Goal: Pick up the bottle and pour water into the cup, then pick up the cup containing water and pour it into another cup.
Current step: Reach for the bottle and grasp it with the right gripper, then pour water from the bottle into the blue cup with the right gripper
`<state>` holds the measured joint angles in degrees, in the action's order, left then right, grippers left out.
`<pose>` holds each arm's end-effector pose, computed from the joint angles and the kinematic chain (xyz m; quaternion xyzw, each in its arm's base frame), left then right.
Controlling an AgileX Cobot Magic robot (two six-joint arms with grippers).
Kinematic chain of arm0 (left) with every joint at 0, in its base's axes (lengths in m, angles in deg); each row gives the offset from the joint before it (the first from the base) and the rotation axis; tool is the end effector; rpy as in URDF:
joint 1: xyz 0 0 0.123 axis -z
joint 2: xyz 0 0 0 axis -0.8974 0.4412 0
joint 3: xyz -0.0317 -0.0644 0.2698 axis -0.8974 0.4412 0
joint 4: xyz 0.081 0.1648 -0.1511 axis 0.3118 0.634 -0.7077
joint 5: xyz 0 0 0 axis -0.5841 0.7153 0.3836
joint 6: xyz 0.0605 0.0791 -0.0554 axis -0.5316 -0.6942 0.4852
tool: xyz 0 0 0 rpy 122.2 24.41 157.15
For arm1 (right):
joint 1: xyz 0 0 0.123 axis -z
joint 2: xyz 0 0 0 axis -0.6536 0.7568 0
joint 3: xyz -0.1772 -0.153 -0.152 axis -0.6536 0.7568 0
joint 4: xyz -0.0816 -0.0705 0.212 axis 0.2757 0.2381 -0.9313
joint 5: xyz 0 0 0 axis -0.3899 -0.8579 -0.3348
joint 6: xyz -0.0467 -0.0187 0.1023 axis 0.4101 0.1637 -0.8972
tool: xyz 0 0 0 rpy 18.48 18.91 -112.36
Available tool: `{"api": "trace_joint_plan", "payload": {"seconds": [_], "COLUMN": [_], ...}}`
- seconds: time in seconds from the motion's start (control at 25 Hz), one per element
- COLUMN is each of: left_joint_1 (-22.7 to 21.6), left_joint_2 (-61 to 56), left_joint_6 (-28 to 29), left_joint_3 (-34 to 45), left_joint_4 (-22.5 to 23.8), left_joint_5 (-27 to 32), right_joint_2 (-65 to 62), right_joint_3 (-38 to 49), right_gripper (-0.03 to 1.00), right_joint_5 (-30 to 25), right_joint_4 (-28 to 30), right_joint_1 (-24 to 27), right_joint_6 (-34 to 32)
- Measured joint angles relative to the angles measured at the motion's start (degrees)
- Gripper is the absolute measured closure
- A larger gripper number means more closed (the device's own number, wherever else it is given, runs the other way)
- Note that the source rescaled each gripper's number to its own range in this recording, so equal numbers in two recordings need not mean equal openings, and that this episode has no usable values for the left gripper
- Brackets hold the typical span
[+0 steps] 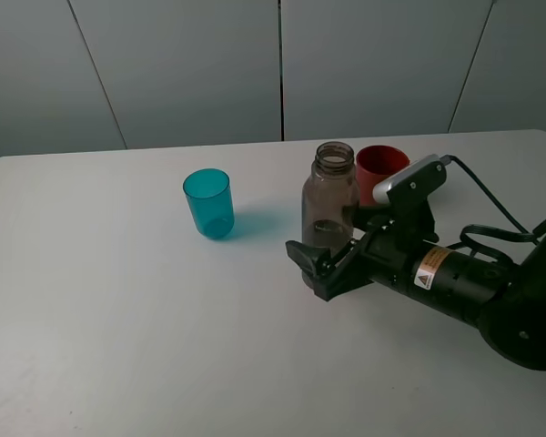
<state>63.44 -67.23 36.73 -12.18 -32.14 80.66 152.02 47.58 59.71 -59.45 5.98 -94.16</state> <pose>0.0063 0.0014 0.2604 -0.0104 0.8570 0.0039 0.5152 0.2159 0.1668 0.0930 -0.2530 0.7765 0.2350 0.5270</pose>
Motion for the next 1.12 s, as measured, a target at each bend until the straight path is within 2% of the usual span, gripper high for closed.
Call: {"api": "trace_joint_plan", "payload": {"seconds": [0.36, 0.4, 0.44, 0.48, 0.52, 0.56, 0.6, 1.12], "left_joint_1": [0.0, 0.0, 0.0, 0.0, 0.0, 0.0, 0.0, 0.0], "left_joint_2": [0.0, 0.0, 0.0, 0.0, 0.0, 0.0, 0.0, 0.0], "left_joint_6": [0.0, 0.0, 0.0, 0.0, 0.0, 0.11, 0.11, 0.11], "left_joint_3": [0.0, 0.0, 0.0, 0.0, 0.0, 0.0, 0.0, 0.0], "left_joint_4": [0.0, 0.0, 0.0, 0.0, 0.0, 0.0, 0.0, 0.0], "left_joint_5": [0.0, 0.0, 0.0, 0.0, 0.0, 0.0, 0.0, 0.0], "right_joint_2": [0.36, 0.36, 0.36, 0.36, 0.36, 0.36, 0.36, 0.36], "right_joint_3": [-3.92, -4.06, -4.18, -4.3, -4.4, -4.43, -4.43, -4.43], "right_gripper": [-0.03, -0.01, 0.1, 0.35, 0.71, 0.94, 0.96, 0.96], "right_joint_5": [0.34, 0.34, 0.34, 0.34, 0.34, 0.18, 0.09, -0.06], "right_joint_4": [0.71, 0.71, 0.71, 0.71, 0.43, 0.22, 0.09, 0.42], "right_joint_1": [0.0, 0.0, 0.0, 0.0, 0.0, 0.0, 0.0, 0.0], "right_joint_6": [0.24, 0.24, 0.24, 0.24, 0.38, 0.76, 0.9, 1.41]}}
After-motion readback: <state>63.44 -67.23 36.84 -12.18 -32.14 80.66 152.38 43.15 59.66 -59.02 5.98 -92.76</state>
